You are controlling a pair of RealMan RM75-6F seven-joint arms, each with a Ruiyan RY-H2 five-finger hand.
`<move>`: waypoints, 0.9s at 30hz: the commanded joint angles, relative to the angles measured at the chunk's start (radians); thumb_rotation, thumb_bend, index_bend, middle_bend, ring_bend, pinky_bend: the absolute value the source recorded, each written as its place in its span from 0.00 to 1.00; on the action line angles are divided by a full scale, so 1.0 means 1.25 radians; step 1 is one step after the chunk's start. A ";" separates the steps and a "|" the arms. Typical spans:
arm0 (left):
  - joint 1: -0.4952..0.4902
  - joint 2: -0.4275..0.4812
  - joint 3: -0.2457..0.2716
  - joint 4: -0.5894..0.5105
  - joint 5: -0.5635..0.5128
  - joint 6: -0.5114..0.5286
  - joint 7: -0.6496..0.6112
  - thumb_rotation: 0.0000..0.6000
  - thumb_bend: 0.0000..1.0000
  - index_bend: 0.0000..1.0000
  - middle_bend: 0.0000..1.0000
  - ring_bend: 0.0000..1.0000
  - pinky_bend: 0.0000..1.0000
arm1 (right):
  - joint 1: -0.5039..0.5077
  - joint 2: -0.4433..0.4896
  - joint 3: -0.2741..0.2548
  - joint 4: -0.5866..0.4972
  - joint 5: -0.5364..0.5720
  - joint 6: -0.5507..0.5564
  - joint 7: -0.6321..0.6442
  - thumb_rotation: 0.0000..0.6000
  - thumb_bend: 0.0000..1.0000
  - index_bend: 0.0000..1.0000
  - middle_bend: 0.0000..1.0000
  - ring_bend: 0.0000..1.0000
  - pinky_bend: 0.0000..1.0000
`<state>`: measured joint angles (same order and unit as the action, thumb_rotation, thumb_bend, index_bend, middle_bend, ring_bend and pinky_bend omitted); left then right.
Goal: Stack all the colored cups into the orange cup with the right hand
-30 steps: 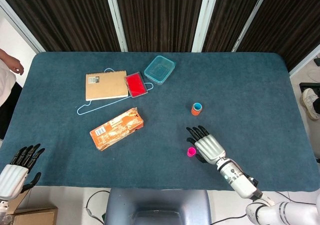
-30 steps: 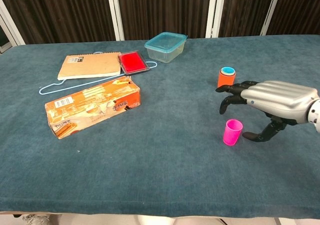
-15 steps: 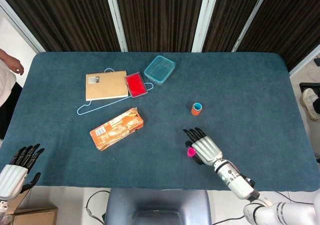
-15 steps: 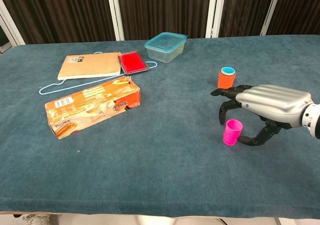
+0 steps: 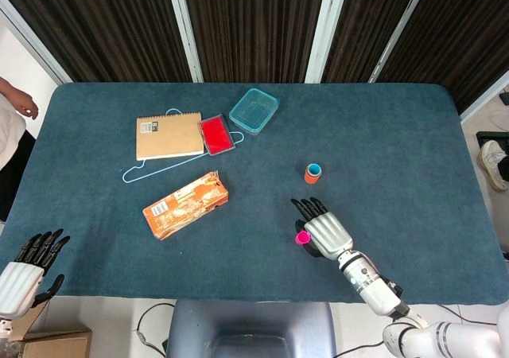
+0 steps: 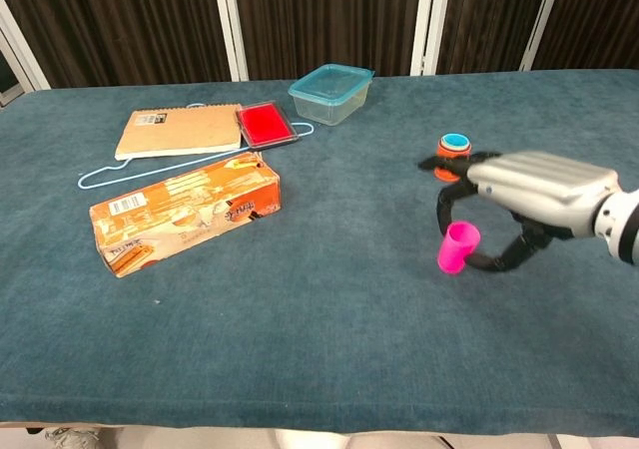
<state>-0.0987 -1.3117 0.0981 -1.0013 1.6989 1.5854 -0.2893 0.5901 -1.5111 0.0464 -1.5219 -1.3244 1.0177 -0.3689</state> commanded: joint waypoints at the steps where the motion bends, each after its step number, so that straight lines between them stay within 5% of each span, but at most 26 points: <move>1: -0.001 -0.001 0.001 0.001 0.002 -0.001 0.003 1.00 0.42 0.00 0.00 0.00 0.09 | 0.009 -0.026 0.070 0.024 0.002 0.052 0.041 1.00 0.45 0.61 0.03 0.00 0.08; 6: -0.001 -0.003 0.002 0.000 0.003 -0.002 0.009 1.00 0.42 0.00 0.00 0.00 0.09 | 0.077 -0.097 0.212 0.149 0.097 0.069 -0.010 1.00 0.45 0.60 0.03 0.00 0.08; 9: 0.000 -0.003 0.001 0.000 0.001 -0.003 0.010 1.00 0.42 0.00 0.00 0.00 0.09 | 0.116 -0.124 0.261 0.212 0.170 0.037 -0.040 1.00 0.45 0.61 0.04 0.00 0.08; 18: -0.003 -0.002 -0.001 0.003 -0.004 -0.010 0.004 1.00 0.42 0.00 0.00 0.00 0.09 | 0.149 -0.184 0.245 0.336 0.214 0.010 -0.073 1.00 0.45 0.61 0.04 0.00 0.08; 27: -0.001 -0.002 -0.001 0.007 -0.004 -0.005 -0.003 1.00 0.42 0.00 0.00 0.00 0.09 | 0.146 -0.186 0.232 0.363 0.235 0.006 -0.087 1.00 0.45 0.60 0.04 0.00 0.08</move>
<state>-0.1003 -1.3144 0.0967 -0.9924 1.6938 1.5783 -0.2924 0.7741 -1.7438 0.3370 -1.0695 -1.0333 1.0268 -0.4792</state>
